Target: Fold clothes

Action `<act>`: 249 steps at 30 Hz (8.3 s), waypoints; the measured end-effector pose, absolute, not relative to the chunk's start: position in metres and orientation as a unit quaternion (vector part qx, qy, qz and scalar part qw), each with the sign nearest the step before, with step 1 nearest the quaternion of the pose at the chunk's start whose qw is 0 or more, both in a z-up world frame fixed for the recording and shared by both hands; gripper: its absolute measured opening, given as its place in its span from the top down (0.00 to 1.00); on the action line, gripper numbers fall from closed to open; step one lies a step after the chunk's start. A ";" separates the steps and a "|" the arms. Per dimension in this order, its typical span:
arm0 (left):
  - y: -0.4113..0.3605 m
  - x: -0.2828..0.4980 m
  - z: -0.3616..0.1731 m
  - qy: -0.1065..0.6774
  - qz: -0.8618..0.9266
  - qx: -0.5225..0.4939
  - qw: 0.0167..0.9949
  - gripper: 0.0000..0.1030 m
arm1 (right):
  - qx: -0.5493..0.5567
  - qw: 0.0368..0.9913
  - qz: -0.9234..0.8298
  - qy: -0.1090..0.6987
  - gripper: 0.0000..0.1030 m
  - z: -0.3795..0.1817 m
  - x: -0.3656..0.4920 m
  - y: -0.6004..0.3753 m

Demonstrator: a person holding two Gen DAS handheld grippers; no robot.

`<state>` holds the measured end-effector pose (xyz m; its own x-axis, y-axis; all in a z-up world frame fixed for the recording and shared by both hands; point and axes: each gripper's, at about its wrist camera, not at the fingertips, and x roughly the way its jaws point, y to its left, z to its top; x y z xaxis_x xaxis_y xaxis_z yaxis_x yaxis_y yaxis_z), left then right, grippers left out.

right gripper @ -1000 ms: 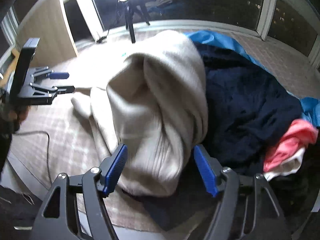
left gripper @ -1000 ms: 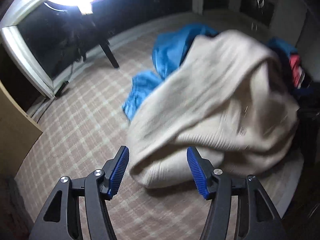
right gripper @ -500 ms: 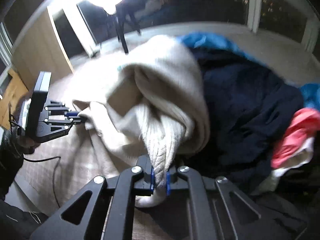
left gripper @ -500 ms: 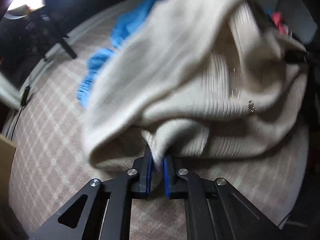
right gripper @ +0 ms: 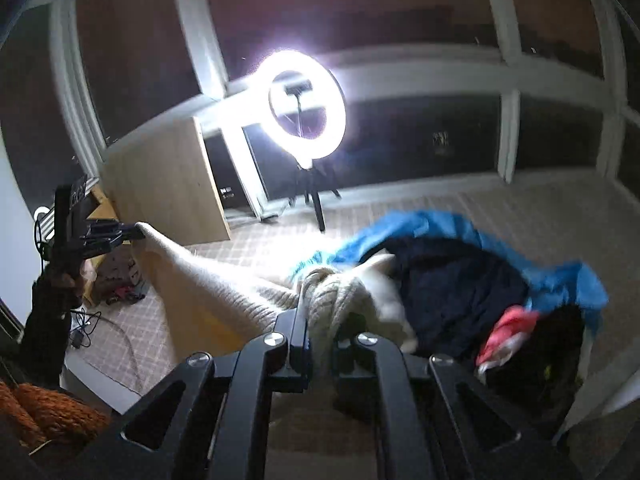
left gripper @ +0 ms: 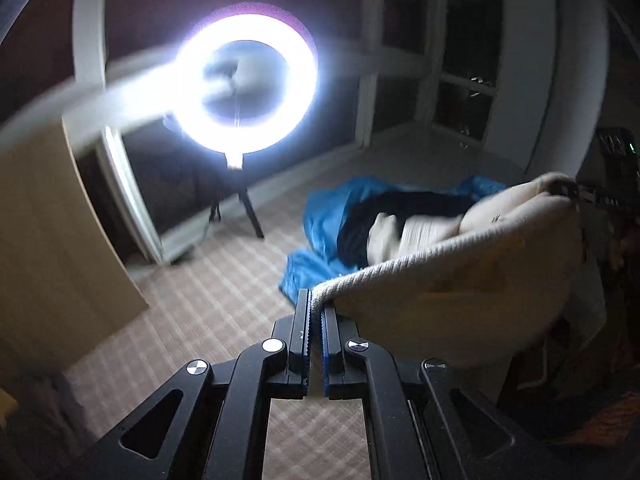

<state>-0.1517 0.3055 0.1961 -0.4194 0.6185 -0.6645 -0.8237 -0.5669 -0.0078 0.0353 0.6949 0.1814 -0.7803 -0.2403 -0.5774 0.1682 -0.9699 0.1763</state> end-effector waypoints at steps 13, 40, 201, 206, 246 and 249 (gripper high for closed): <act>0.406 -0.222 0.006 0.213 0.734 -0.508 0.397 0.77 | 0.510 0.021 -0.859 0.018 0.81 0.031 -0.103 0.731; 0.391 -0.212 -0.007 0.183 0.734 -0.514 0.403 0.67 | 0.605 0.131 -0.776 0.120 0.38 -0.028 -0.183 0.679; 0.094 -0.068 0.387 0.260 0.918 -0.139 0.263 0.94 | 0.118 0.125 -0.969 0.178 0.93 0.373 0.023 0.513; 0.114 -0.161 0.327 0.254 0.911 -0.220 0.240 0.94 | 0.169 0.140 -0.955 0.200 0.93 0.314 -0.087 0.494; 0.094 -0.286 -0.038 0.100 0.801 -0.578 0.116 0.94 | 0.517 0.206 -0.816 0.154 0.89 -0.044 -0.306 0.498; 0.067 -0.296 -0.037 0.078 0.792 -0.599 0.085 0.90 | 0.551 0.159 -0.805 0.153 0.72 -0.053 -0.321 0.508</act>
<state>-0.2958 0.0673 -0.0372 -0.2667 0.0409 -0.9629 -0.2286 -0.9733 0.0220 -0.3209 0.5081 -0.0534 -0.3425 -0.0869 -0.9355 0.4246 -0.9025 -0.0717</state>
